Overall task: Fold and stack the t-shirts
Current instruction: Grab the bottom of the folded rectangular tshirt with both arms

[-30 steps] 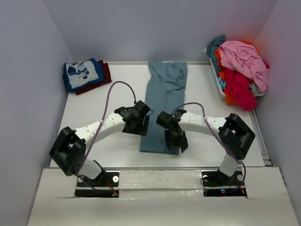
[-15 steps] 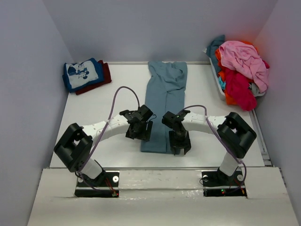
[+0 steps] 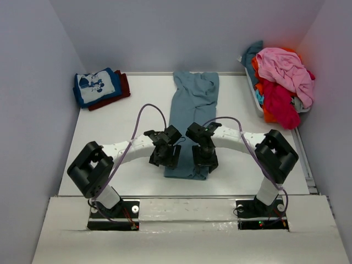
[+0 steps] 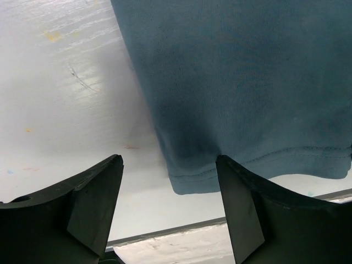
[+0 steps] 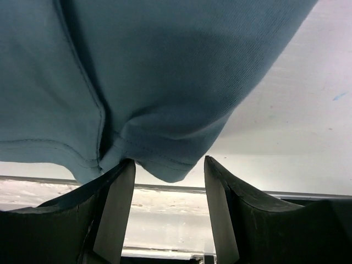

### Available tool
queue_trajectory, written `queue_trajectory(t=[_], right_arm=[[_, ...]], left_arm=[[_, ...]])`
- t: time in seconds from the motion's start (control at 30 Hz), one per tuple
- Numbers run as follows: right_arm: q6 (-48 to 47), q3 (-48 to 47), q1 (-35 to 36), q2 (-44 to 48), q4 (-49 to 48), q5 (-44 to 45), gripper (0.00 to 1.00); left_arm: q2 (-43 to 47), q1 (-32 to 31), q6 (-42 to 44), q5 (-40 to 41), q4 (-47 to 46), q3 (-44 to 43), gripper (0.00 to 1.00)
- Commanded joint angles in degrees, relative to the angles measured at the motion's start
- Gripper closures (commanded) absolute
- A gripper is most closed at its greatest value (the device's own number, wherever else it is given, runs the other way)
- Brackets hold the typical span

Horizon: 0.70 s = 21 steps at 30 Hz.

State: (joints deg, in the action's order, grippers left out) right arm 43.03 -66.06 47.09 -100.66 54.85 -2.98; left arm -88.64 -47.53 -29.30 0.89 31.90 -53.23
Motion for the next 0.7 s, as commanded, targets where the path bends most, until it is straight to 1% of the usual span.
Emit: queue_trajectory(t=[0.0, 0.23, 0.4, 0.5, 0.67], right_arm=[[-1.2, -2.8, -0.7, 0.9, 1.3, 0.7, 0.41], [-0.4, -2.1, -0.7, 4.2, 2.0, 1.0, 0.41], [0.0, -3.6, -1.2, 6.2, 3.9, 2.3, 0.40], [-0.6, -2.2, -1.2, 3.3, 3.8, 1.9, 0.40], [0.0, 1.4, -1.7, 2.5, 0.6, 1.0, 0.40]], left_arm=[[-0.3, -0.4, -0.5, -0.4, 0.4, -0.6, 0.19], [-1.3, -0.4, 0.1, 0.1, 0.8, -1.1, 0.19], [-1.9, -0.4, 0.6, 0.3, 0.8, -1.3, 0.19], [-2.0, -0.4, 0.6, 0.2, 0.6, -1.3, 0.19], [-2.0, -0.4, 0.6, 0.3, 0.6, -1.0, 0.19]])
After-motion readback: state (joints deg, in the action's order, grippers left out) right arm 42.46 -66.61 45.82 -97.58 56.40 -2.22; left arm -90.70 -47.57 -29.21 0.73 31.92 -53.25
